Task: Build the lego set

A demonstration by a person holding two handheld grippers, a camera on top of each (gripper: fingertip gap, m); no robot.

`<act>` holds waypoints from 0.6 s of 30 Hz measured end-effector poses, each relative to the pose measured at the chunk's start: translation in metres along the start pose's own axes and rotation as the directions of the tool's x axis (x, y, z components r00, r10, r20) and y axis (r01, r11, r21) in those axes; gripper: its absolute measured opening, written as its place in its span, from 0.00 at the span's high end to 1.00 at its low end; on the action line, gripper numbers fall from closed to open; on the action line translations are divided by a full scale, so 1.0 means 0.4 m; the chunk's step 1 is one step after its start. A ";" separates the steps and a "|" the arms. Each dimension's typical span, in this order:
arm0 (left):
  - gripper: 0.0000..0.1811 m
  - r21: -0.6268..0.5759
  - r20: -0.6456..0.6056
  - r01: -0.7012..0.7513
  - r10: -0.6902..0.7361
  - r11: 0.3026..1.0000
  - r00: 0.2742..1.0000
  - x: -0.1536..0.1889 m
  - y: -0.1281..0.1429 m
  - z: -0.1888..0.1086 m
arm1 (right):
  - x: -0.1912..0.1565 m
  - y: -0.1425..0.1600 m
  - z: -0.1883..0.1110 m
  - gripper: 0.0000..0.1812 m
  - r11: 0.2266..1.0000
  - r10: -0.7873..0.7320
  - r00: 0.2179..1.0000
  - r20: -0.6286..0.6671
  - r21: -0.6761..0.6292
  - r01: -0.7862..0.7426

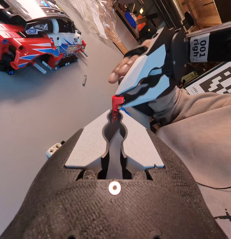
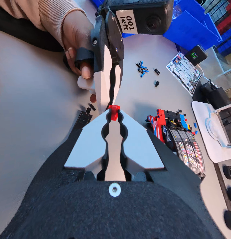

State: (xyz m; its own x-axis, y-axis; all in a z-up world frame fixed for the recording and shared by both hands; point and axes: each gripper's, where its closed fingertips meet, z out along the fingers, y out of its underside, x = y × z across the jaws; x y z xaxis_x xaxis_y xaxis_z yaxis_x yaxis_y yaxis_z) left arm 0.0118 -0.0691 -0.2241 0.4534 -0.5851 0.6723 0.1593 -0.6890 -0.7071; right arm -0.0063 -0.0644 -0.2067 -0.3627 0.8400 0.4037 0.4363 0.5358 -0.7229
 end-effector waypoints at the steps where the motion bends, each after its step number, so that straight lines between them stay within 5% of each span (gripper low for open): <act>1: 0.97 -0.002 -0.008 0.005 -0.005 1.000 1.000 0.003 0.001 -0.001 | 0.000 0.004 0.001 0.96 1.000 0.018 0.999 0.029 0.003 -0.018; 6: 0.86 0.010 0.026 -0.047 0.047 0.999 0.999 -0.004 -0.027 -0.027 | 0.023 0.035 0.005 0.97 0.988 0.154 0.979 0.134 -0.038 -0.151; 13: 0.82 0.009 0.451 -0.309 0.272 0.951 0.850 -0.132 -0.132 -0.233 | 0.028 0.197 0.023 0.97 0.927 0.257 0.938 0.233 -0.335 -0.171; 18: 0.83 -0.168 0.423 -0.312 0.355 0.935 0.834 -0.147 -0.065 -0.241 | 0.061 0.226 0.042 0.96 0.920 0.232 0.962 0.146 -0.355 -0.168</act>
State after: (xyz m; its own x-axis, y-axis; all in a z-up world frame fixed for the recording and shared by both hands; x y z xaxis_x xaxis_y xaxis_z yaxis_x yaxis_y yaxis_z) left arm -0.1037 -0.0580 -0.2241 0.8057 -0.5511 0.2169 -0.1402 -0.5333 -0.8343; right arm 0.0103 0.0032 -0.2717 -0.3678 0.9196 0.1383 0.7544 0.3820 -0.5338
